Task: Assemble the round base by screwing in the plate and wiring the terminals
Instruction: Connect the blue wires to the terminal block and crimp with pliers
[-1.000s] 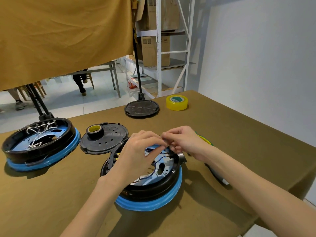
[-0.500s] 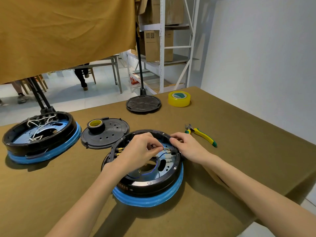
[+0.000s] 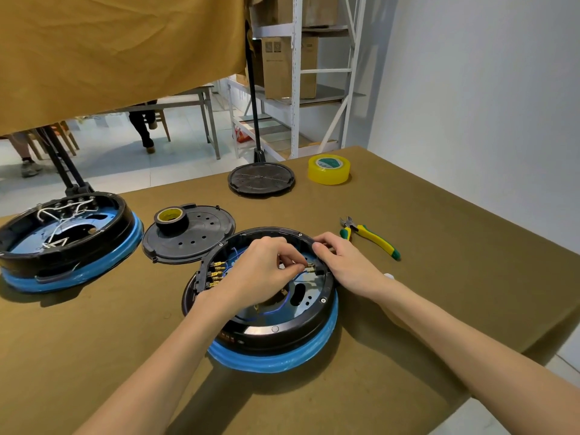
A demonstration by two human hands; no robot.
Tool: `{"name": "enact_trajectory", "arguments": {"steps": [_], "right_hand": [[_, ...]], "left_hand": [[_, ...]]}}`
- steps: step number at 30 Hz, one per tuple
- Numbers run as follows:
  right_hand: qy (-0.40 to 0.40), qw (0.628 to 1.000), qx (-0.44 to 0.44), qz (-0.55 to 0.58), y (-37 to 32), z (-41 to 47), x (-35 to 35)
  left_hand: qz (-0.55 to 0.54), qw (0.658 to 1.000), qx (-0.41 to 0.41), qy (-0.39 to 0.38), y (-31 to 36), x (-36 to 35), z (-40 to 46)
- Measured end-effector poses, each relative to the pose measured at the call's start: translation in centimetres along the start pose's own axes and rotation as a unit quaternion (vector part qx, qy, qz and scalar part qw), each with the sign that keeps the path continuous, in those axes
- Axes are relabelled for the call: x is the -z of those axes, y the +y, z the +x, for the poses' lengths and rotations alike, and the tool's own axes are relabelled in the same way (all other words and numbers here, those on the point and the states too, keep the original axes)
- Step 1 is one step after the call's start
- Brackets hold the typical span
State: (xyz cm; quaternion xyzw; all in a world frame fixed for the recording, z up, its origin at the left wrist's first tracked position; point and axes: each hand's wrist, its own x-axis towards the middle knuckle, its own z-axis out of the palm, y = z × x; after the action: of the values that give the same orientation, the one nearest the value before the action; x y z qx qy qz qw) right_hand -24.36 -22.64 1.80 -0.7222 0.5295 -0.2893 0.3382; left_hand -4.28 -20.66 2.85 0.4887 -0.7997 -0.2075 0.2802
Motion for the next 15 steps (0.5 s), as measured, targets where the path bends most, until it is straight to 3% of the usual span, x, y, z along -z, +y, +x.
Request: {"name": "enact_trajectory", "arguments": {"steps": [15], "right_hand": [[0.037,0.999,-0.021,0.004,-0.1,0.1,-1.2]], "left_hand": [[0.001,1.0,0.003,-0.017,0.4,0.2,0.8]]}}
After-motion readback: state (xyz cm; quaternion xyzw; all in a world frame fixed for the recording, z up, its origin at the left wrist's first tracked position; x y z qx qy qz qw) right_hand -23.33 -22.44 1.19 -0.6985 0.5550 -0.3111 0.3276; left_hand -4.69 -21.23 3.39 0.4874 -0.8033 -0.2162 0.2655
